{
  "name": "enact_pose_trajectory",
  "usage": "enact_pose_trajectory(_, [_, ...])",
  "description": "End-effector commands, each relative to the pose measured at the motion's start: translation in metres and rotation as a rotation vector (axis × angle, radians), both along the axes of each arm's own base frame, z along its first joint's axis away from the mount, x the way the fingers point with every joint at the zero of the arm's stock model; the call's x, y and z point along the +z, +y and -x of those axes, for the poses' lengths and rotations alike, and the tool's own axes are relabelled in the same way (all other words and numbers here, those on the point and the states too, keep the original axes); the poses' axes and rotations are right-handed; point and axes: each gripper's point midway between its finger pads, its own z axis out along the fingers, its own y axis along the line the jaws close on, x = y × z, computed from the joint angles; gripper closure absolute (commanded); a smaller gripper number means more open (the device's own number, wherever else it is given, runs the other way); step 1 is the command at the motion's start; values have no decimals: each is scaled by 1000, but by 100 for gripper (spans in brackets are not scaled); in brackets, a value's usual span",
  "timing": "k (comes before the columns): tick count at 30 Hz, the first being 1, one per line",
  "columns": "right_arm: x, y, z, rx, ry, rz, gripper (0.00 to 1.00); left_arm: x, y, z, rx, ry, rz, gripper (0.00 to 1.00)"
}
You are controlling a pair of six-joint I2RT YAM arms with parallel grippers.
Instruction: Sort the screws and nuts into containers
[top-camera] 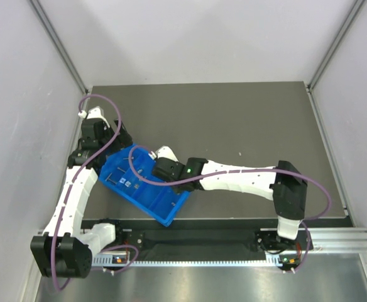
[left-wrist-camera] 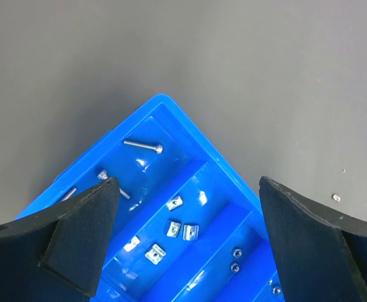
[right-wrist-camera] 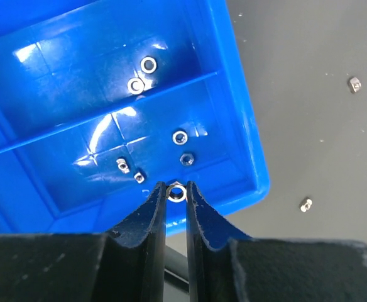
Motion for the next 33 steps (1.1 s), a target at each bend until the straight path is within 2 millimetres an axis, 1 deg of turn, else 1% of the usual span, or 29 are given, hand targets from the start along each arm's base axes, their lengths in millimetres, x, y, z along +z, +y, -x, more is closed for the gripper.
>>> enact_pose_trajectory(1, [12, 20, 2, 13, -11, -77, 86, 15, -1, -5, -4, -70, 2, 3])
enact_pose_trajectory(2, [12, 19, 2, 12, -14, -74, 84, 16, -1, -5, -4, -73, 2, 3])
enact_pose_trajectory(3, [13, 18, 1, 13, -17, -72, 73, 15, -1, -5, -5, -72, 3, 3])
enact_pose_trajectory(5, [17, 18, -1, 10, -24, -76, 56, 15, -1, -5, -5, -72, 3, 3])
enact_pose_trajectory(6, [23, 17, 0, 12, -29, -85, 36, 16, -1, -5, -5, -72, 3, 3])
enact_pose_trajectory(7, [29, 16, -5, 9, -37, -97, 27, 16, -1, -5, -5, -72, 3, 3])
enact_pose_trajectory(8, [40, 14, -8, 2, -37, -123, 16, 15, -1, -5, -6, -70, 4, 3])
enact_pose_trajectory(9, [47, 12, -11, -9, -37, -142, 12, 15, -2, -5, -5, -69, 5, 3])
enact_pose_trajectory(10, [55, 6, -23, -43, -39, -161, 9, 15, -2, -5, -5, -69, 5, 3])
enact_pose_trajectory(11, [65, 2, -29, -61, -42, -188, 8, 14, -2, -5, -5, -67, 5, 3])
enact_pose_trajectory(12, [82, -6, -36, -89, -56, -227, 8, 14, -2, -5, -5, -67, 5, 3])
enact_pose_trajectory(13, [86, -22, -51, -151, -59, -233, 8, 15, -2, -5, -5, -69, 5, 3])
enact_pose_trajectory(14, [98, -36, -59, -194, -78, -259, 10, 14, -2, -5, -5, -66, 5, 3])
enact_pose_trajectory(15, [99, -57, -76, -267, -87, -255, 11, 13, -2, -5, -6, -64, 6, 3])
enact_pose_trajectory(16, [87, -75, -80, -323, -73, -226, 12, 14, -2, -5, -7, -64, 6, 3])
enact_pose_trajectory(17, [89, -92, -84, -369, -79, -234, 15, 13, -2, -6, -7, -62, 6, 3])
enact_pose_trajectory(18, [82, -105, -87, -408, -71, -222, 17, 13, -2, -6, -6, -61, 6, 3])
enact_pose_trajectory(19, [60, -130, -91, -491, -41, -187, 19, 12, -2, -6, -5, -59, 5, 3])
enact_pose_trajectory(20, [55, -140, -90, -522, -28, -193, 21, 12, -2, -6, -5, -58, 5, 3])
enact_pose_trajectory(21, [43, -149, -88, -548, -12, -178, 21, 12, -2, -6, -5, -59, 5, 3])
enact_pose_trajectory(22, [18, -165, -83, -593, 24, -136, 21, 12, -1, -6, -4, -59, 4, 3])
enact_pose_trajectory(24, [-2, -171, -79, -632, 65, -142, 26, 12, -1, -6, -4, -59, 4, 3])
enact_pose_trajectory(25, [-18, -178, -72, -642, 90, -115, 29, 11, -2, -7, -5, -58, 5, 3])
enact_pose_trajectory(26, [-27, -177, -68, -647, 111, -110, 31, 12, -2, -7, -5, -58, 5, 3])
enact_pose_trajectory(28, [-39, -176, -65, -668, 133, -120, 32, 11, -1, -7, -3, -56, 3, 3])
enact_pose_trajectory(30, [-46, -168, -66, -670, 150, -154, 37, 12, -1, -7, -5, -59, 3, 3])
enact_pose_trajectory(33, [-57, -162, -66, -653, 171, -161, 44, 11, -2, -7, -5, -58, 5, 3])
